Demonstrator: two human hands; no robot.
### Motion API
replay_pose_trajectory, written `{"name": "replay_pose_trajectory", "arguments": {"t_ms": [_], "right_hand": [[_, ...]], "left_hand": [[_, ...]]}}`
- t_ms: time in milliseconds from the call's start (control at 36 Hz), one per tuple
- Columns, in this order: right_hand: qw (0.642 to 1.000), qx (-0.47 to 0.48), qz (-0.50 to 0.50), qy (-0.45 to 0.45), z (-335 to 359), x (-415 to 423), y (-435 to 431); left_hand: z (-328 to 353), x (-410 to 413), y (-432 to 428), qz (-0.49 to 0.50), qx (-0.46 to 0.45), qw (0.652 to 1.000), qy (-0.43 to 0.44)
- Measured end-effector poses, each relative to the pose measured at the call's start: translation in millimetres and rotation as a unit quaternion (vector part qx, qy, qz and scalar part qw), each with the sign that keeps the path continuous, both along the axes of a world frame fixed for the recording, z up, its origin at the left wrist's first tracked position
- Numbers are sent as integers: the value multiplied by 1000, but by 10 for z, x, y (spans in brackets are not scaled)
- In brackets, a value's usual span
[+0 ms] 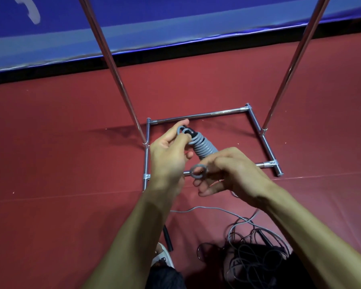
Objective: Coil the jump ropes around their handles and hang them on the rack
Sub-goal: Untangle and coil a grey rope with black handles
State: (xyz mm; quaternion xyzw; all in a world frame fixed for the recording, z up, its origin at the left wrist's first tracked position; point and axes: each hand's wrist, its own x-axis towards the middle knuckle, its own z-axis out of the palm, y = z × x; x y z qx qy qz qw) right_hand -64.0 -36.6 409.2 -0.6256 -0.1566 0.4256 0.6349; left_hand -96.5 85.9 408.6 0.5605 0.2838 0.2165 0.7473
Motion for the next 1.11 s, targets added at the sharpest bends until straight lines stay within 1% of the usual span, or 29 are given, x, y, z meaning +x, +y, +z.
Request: {"name": "replay_pose_trajectory", "arguments": {"t_ms": [56, 139, 250, 333, 417, 472, 556, 694, 750, 806, 889, 944, 1028, 1056, 1083, 1111], "right_hand": [[999, -4, 9, -35, 5, 0, -10], [995, -15, -3, -99, -31, 4, -6], [990, -7, -33, -134, -39, 6, 16], [984, -3, -60, -166, -65, 20, 11], [976, -6, -83, -201, -89, 52, -6], [974, -4, -94, -204, -97, 67, -12], [977, 5, -98, -190, -103, 68, -15], [975, 3, -106, -194, -110, 72, -29], [970, -13, -103, -219, -115, 92, -45], [952, -50, -97, -287, -122, 107, -61], [891, -130, -97, -424, -130, 114, -69], [851, -175, -96, -486, -134, 102, -66], [808, -182, -89, -553, -161, 70, -55], [802, -176, -92, -563, -174, 66, -52], [805, -171, -91, -560, -184, 67, -47], [820, -162, -84, -543, -181, 67, -43]], "left_hand": [[2, 4, 5, 16, -7, 1000, -4], [1, 6, -2, 32, -22, 999, -27], [5, -9, -8, 33, -1, 998, -49], [-18, -15, -14, 14, 73, 996, -57], [-53, -17, 3, 12, 172, 983, -57], [-74, -19, 10, 14, 238, 970, -50], [-103, -27, 25, 18, 344, 938, -43], [-105, -48, 109, -17, 406, 914, -7], [-103, -65, 141, -40, 425, 904, 10], [-100, -76, 168, -55, 447, 893, 20], [-101, -80, 188, -61, 488, 870, 27], [-109, -74, 200, -56, 517, 854, 23], [-117, -57, 205, -75, 562, 823, 26], [-123, -52, 205, -89, 562, 822, 30], [-123, -50, 198, -106, 549, 828, 33], [-119, -51, 187, -123, 530, 838, 34]]}}
